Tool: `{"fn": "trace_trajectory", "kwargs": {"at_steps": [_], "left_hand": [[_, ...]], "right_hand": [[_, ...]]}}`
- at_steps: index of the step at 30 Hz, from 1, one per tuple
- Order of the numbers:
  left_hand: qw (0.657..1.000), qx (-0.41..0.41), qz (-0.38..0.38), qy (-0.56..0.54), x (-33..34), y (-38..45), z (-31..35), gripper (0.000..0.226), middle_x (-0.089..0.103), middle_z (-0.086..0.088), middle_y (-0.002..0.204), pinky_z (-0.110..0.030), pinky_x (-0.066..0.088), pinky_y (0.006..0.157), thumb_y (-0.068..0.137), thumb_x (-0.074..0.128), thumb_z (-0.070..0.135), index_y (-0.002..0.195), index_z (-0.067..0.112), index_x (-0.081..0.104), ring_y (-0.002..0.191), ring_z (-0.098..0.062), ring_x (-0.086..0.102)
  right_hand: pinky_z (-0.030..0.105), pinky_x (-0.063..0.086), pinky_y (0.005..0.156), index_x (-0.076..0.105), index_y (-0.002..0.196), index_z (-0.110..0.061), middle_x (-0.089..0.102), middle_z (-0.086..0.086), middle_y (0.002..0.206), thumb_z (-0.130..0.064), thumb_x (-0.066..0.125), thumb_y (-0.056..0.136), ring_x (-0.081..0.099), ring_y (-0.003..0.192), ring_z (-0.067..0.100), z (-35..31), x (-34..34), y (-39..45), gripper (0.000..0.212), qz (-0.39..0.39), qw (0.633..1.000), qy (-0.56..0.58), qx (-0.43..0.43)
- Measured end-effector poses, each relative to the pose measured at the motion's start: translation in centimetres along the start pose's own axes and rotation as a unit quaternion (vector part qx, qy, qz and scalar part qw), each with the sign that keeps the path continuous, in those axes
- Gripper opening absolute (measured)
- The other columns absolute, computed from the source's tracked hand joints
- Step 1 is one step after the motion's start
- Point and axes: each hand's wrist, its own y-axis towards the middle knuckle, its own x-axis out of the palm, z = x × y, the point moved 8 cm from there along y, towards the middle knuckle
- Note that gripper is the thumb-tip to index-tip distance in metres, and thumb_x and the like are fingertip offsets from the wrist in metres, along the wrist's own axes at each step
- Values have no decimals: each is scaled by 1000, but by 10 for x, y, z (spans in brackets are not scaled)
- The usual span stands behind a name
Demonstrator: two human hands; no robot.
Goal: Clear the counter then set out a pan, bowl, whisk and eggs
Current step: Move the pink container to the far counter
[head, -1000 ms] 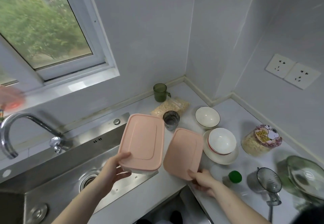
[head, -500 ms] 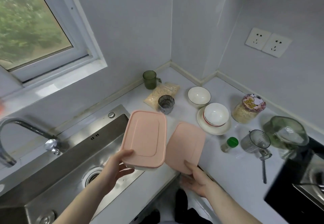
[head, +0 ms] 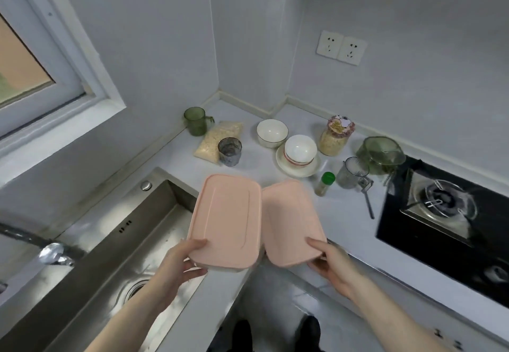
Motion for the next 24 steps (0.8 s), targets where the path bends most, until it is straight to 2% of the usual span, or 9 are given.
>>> {"fn": "trace_trajectory", "kwargs": {"at_steps": [4, 8, 11, 15, 18, 21, 24], "left_hand": [[997, 5, -68, 30, 43, -5, 4, 75, 75, -12, 108, -41, 59, 80, 49, 79, 45, 115, 10, 70, 93, -27, 69], [987, 18, -144, 71, 109, -14, 4, 77, 73, -13, 107, -42, 58, 82, 49, 79, 45, 116, 9, 69, 93, -27, 67], [980, 16, -176, 88, 159, -25, -1, 64, 67, -15, 100, -44, 56, 82, 64, 78, 34, 118, 2, 66, 92, -29, 62], [964, 2, -244, 104, 248, -58, -24, 54, 66, -15, 101, -42, 51, 79, 73, 72, 26, 121, 2, 64, 87, -28, 61], [949, -3, -289, 124, 314, -94, -52, 49, 62, -15, 104, -38, 54, 74, 74, 73, 28, 117, 5, 65, 91, -29, 58], [936, -1, -323, 139, 377, -139, -85, 52, 64, -14, 104, -37, 53, 73, 67, 73, 29, 114, 8, 66, 91, -27, 58], [925, -6, -350, 151, 433, -185, -124, 45, 67, -12, 104, -38, 53, 75, 78, 69, 29, 118, 9, 66, 91, -25, 59]], "right_hand": [[29, 53, 76, 73, 108, -6, 70, 5, 88, -32, 84, 74, 61, 83, 19, 8, -61, -56, 44, 44, 997, 40, -42], [29, 53, 78, 68, 115, -4, 71, 6, 96, -25, 72, 89, 63, 88, 19, 31, -125, -110, 34, 99, 987, 108, -73], [31, 52, 77, 71, 112, -4, 69, 7, 92, -23, 73, 88, 58, 85, 21, 48, -167, -146, 31, 142, 973, 160, -89], [28, 53, 71, 73, 107, -11, 66, 3, 85, -24, 74, 87, 57, 78, 17, 80, -237, -205, 23, 200, 939, 257, -112], [28, 55, 75, 73, 107, -17, 70, -1, 85, -27, 72, 89, 61, 82, 15, 107, -291, -251, 20, 228, 913, 313, -131], [28, 54, 81, 73, 110, -19, 75, -4, 91, -26, 70, 91, 63, 87, 13, 134, -347, -295, 21, 243, 892, 344, -163], [26, 54, 79, 72, 112, -20, 77, -5, 97, -25, 67, 93, 65, 90, 11, 162, -399, -341, 20, 263, 874, 367, -179]]}}
